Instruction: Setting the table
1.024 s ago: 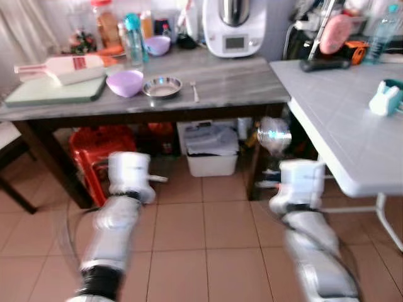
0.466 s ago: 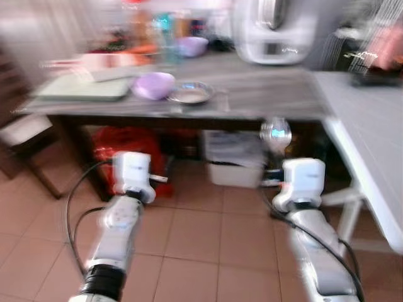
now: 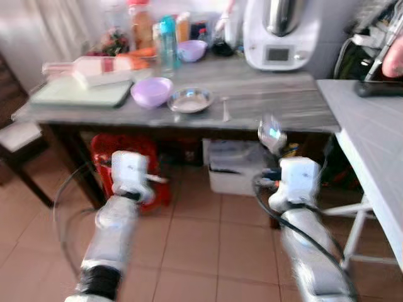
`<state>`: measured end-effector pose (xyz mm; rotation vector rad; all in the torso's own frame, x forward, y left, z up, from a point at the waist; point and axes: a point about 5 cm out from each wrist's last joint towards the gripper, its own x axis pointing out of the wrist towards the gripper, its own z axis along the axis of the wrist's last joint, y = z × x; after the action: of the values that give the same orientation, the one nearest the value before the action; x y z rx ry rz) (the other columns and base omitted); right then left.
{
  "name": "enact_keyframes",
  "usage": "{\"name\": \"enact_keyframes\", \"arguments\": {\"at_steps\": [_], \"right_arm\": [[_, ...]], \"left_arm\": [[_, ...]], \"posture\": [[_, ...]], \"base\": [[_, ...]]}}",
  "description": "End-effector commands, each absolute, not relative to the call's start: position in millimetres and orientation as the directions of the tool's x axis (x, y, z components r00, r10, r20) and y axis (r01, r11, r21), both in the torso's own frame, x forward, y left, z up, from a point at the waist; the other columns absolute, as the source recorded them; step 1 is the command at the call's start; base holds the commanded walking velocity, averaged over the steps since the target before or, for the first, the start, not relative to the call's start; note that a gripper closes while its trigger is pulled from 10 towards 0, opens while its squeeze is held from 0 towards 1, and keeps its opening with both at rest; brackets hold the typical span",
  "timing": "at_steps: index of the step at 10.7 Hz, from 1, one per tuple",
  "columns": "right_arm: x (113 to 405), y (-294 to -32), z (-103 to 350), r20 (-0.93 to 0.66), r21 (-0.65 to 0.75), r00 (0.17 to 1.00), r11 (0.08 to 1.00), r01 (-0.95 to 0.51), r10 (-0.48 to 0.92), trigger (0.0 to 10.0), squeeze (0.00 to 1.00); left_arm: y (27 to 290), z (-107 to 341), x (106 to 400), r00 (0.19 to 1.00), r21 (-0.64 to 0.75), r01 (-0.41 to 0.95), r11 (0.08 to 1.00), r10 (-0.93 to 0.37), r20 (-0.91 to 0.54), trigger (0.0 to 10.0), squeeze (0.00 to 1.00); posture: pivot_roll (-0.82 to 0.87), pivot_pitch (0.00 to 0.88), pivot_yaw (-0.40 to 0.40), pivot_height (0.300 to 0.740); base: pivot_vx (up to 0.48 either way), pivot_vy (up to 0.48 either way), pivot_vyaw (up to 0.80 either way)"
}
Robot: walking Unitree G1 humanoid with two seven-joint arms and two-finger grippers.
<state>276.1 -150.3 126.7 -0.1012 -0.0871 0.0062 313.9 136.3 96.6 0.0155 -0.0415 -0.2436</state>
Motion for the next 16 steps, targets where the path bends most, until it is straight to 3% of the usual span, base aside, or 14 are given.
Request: {"name": "enact_keyframes", "arguments": {"at_steps": [1, 5, 8, 16], "right_arm": [[278.1, -141.0, 135.2, 0.122, -0.076, 0.992, 0.997, -0.029, 0.038, 10.0, 0.00], [277.1, -142.0, 133.5, 0.117, -0.065, 0.993, 0.998, -0.021, 0.028, 10.0, 0.00], [276.5, -140.4, 132.4, 0.113, -0.059, 0.993, 0.998, -0.022, 0.028, 10.0, 0.00], [277.8, -141.0, 132.4, 0.113, -0.058, 0.993, 0.998, -0.021, 0.028, 10.0, 0.00]], "left_arm": [[150.2, 101.9, 316.5, 0.977, 0.034, 0.205, 0.978, -0.207, 0.052, 10.0, 0.00], [149.6, 101.1, 316.1, 0.976, 0.031, 0.209, 0.978, -0.210, 0.050, 10.0, 0.00], [147.8, 101.3, 316.7, 0.975, 0.030, 0.216, 0.976, -0.217, 0.052, 10.0, 0.00], [146.7, 102.3, 318.3, 0.974, 0.028, 0.219, 0.975, -0.221, 0.054, 10.0, 0.00]], "posture": [[-0.01, 0.004, 0.036, 0.740], [-0.01, 0.004, 0.039, 0.740], [-0.02, 0.004, 0.041, 0.740], [-0.02, 0.004, 0.045, 0.740]], "base": [[0.349, 0.000, 0.00], [0.347, 0.000, 0.00], [0.350, 0.000, -0.50], [0.352, 0.000, 0.00]]}}
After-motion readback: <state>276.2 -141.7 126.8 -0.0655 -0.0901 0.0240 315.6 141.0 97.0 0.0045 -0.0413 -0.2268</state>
